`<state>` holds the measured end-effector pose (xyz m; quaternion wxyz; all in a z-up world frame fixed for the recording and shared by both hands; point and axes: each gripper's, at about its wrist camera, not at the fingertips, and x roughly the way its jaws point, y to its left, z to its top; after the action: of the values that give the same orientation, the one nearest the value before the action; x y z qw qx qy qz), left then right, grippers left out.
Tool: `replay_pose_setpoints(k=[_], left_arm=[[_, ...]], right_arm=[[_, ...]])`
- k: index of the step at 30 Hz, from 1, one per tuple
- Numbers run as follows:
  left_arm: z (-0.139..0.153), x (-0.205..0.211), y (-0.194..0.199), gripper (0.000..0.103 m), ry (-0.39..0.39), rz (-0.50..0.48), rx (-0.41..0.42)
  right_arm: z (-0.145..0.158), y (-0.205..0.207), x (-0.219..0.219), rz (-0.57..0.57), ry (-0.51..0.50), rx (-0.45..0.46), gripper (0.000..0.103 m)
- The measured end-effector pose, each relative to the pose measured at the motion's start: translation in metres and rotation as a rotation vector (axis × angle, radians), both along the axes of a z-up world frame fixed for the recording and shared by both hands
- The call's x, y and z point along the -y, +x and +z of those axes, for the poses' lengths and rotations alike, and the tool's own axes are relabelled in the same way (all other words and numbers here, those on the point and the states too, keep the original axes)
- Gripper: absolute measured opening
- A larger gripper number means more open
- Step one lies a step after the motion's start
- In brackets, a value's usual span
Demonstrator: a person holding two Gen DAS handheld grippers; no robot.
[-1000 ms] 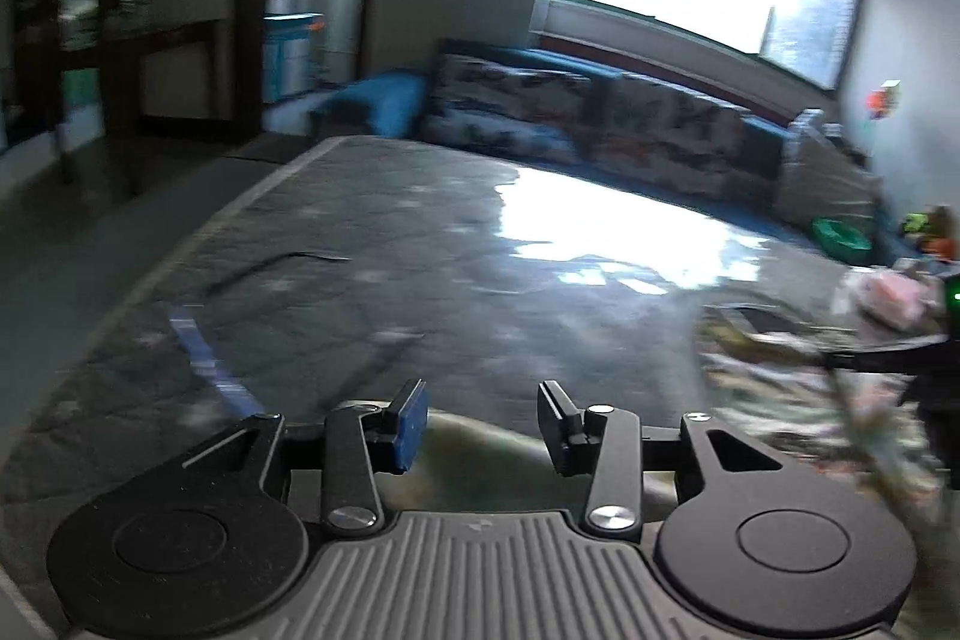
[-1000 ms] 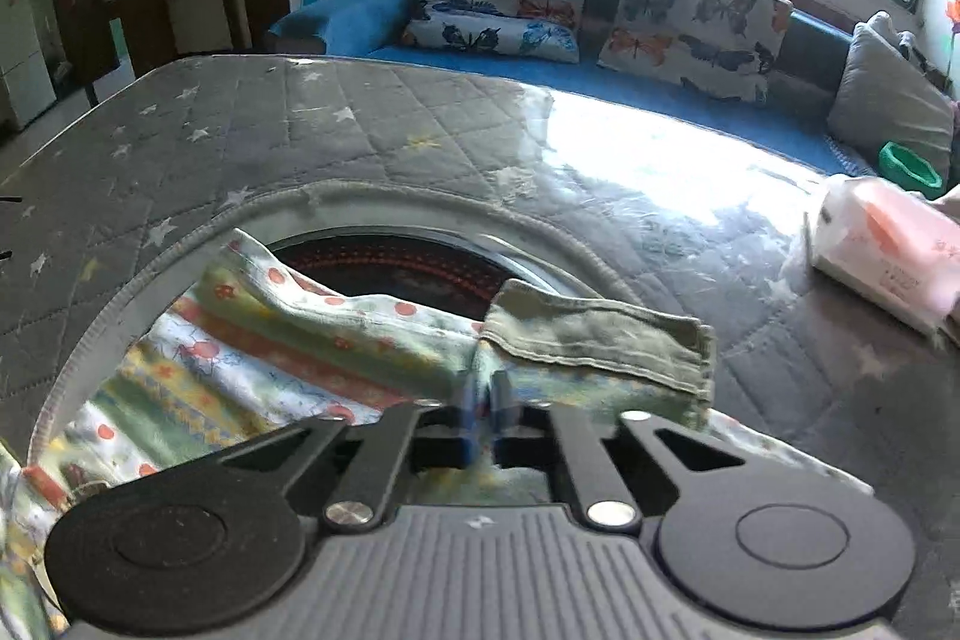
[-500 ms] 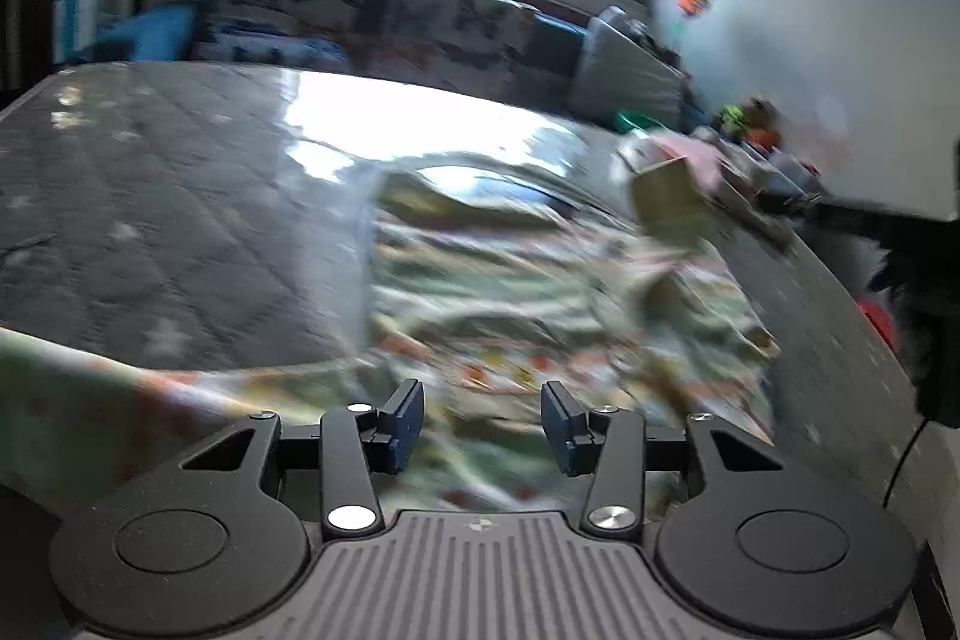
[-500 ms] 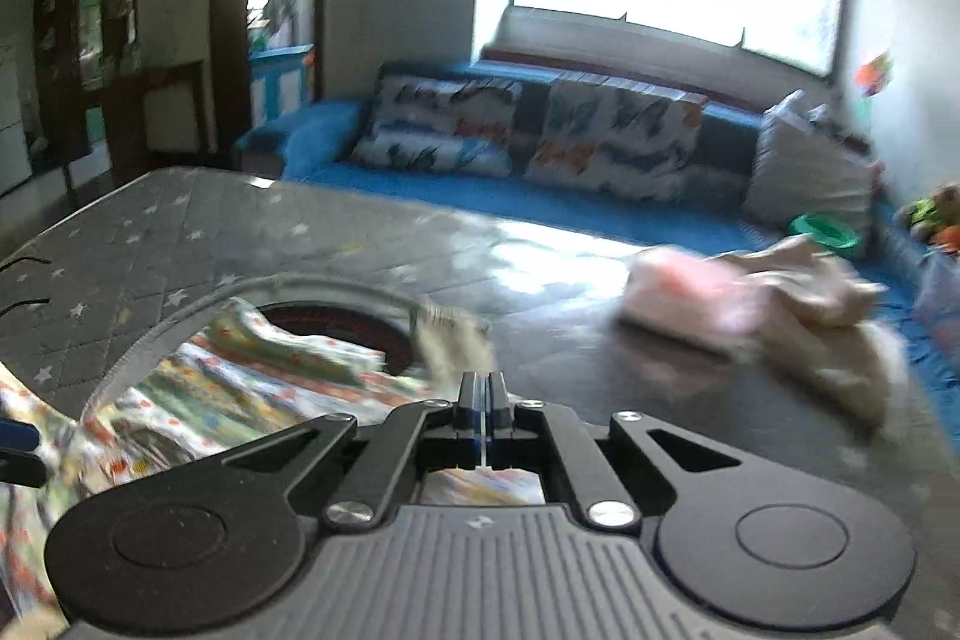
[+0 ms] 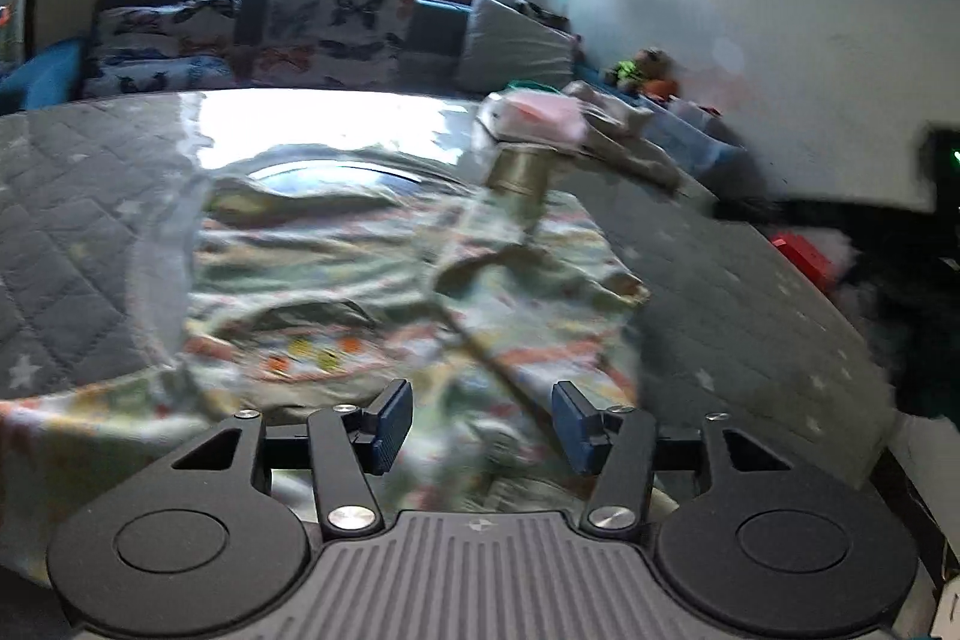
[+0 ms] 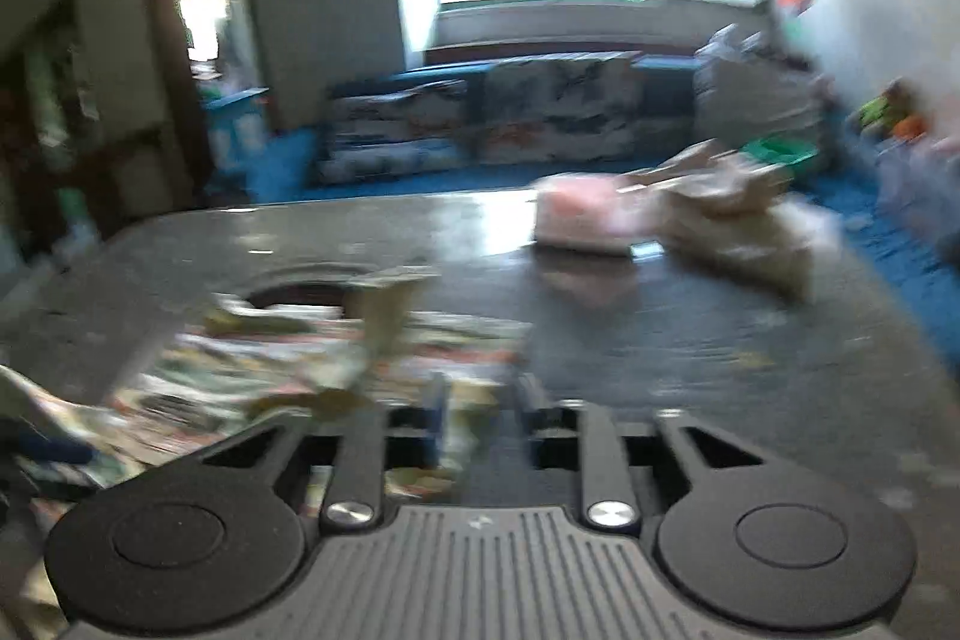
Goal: Fold clothes
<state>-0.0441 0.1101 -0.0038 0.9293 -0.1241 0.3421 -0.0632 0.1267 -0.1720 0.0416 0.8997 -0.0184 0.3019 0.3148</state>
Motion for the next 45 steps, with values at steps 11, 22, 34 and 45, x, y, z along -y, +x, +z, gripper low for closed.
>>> replay_pose_setpoints(k=[11,22,34,45], left_arm=[[-0.02,0.012,-0.005,0.056,-0.024,-0.023,-0.062],[-0.026,0.013,-0.002,0.058,-0.034,-0.05,-0.08],[-0.016,0.038,0.002,0.06,0.005,-0.179,-0.031],[-0.029,0.076,0.001,0.06,0.028,-0.352,-0.051]], right_arm=[[-0.058,0.048,-0.073,-0.061,0.0,-0.117,0.043],[-0.08,0.062,-0.081,-0.034,-0.11,-0.068,0.019],[0.01,-0.006,-0.017,-0.004,-0.168,0.193,0.007],[0.022,-0.066,0.104,-0.244,-0.35,0.201,0.008]])
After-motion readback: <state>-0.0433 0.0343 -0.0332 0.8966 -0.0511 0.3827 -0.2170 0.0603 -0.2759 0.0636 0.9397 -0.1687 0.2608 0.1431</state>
